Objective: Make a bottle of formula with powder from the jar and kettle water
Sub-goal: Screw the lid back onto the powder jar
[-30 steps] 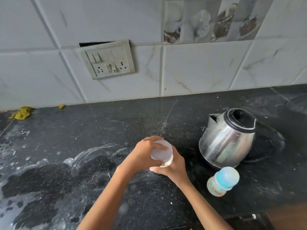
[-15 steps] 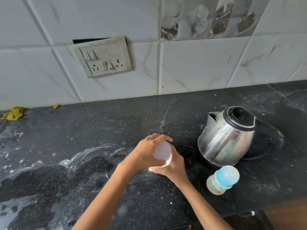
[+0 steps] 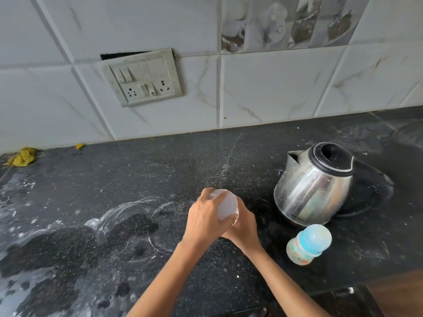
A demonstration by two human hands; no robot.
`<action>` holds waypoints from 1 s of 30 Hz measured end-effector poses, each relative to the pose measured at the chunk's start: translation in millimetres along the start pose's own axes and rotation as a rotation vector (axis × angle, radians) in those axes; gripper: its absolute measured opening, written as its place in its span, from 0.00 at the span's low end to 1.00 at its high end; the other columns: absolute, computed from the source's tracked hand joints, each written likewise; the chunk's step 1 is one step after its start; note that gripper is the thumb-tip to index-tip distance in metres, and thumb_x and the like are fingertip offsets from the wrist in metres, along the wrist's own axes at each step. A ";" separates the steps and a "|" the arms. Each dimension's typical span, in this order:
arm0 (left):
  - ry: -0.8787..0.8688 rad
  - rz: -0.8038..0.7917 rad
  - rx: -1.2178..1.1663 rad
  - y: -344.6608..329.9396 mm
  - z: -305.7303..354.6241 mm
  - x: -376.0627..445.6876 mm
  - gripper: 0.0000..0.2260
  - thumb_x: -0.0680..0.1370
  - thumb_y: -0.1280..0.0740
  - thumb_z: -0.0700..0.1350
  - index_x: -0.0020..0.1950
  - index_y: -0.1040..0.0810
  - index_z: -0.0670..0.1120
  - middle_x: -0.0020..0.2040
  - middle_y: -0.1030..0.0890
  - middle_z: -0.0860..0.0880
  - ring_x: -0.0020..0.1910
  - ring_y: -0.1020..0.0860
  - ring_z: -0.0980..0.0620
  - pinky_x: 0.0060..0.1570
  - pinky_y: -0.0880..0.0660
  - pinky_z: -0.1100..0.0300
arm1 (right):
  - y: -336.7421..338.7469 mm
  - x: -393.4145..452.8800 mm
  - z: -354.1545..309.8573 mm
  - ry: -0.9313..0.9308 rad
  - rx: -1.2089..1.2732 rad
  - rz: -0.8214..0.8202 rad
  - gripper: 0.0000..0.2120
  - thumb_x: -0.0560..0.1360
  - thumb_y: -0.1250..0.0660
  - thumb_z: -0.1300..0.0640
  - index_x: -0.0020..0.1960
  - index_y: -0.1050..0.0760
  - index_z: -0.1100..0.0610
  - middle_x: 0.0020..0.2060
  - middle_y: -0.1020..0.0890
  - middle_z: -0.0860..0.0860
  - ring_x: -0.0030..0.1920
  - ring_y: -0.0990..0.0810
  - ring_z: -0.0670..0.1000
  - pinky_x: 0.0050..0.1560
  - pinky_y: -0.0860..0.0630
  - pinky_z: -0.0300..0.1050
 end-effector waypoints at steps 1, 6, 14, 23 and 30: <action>-0.050 -0.048 -0.044 -1.0 -1.3 4.8 0.27 0.68 0.27 0.56 0.66 0.25 0.54 0.63 0.26 0.50 0.55 0.22 0.47 0.52 0.24 0.55 | -0.1 0.3 1.5 0.000 -0.002 -0.006 0.40 0.52 0.24 0.40 0.63 0.32 0.39 0.46 0.21 0.36 0.49 0.21 0.38 0.50 0.25 0.35; -0.270 -0.251 -0.365 1.4 -7.2 21.4 0.24 0.63 0.22 0.49 0.59 0.20 0.54 0.58 0.21 0.53 0.54 0.23 0.55 0.50 0.27 0.59 | 3.4 5.7 11.0 -0.038 0.039 -0.063 0.47 0.47 0.21 0.41 0.65 0.30 0.40 0.47 0.20 0.37 0.51 0.20 0.41 0.48 0.23 0.35; -0.034 0.189 -0.192 -10.3 -7.0 -5.5 0.24 0.67 0.29 0.63 0.57 0.20 0.52 0.60 0.23 0.50 0.51 0.21 0.49 0.47 0.22 0.55 | 8.4 0.9 6.4 -0.042 0.071 0.065 0.36 0.52 0.27 0.39 0.60 0.28 0.40 0.47 0.17 0.42 0.50 0.18 0.43 0.51 0.19 0.46; -0.133 -0.113 -0.530 -9.3 -14.2 18.0 0.23 0.59 0.22 0.55 0.54 0.17 0.54 0.58 0.23 0.56 0.56 0.24 0.57 0.52 0.27 0.63 | 6.4 5.1 11.7 -0.059 0.022 -0.078 0.42 0.53 0.15 0.52 0.61 0.33 0.38 0.46 0.23 0.33 0.48 0.23 0.36 0.42 0.28 0.24; -0.059 -0.458 -0.364 -23.9 6.2 25.3 0.39 0.62 0.30 0.66 0.70 0.32 0.54 0.67 0.28 0.54 0.66 0.31 0.53 0.63 0.32 0.55 | 8.5 0.8 8.7 -0.011 -0.048 -0.036 0.40 0.53 0.17 0.51 0.62 0.29 0.46 0.50 0.19 0.40 0.50 0.22 0.32 0.46 0.27 0.25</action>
Point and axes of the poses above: each hand's wrist, its own x-axis towards the middle knuckle, its own y-axis out of the back of the hand, z = x × y, the point moved 9 cm from there along x, towards the middle knuckle
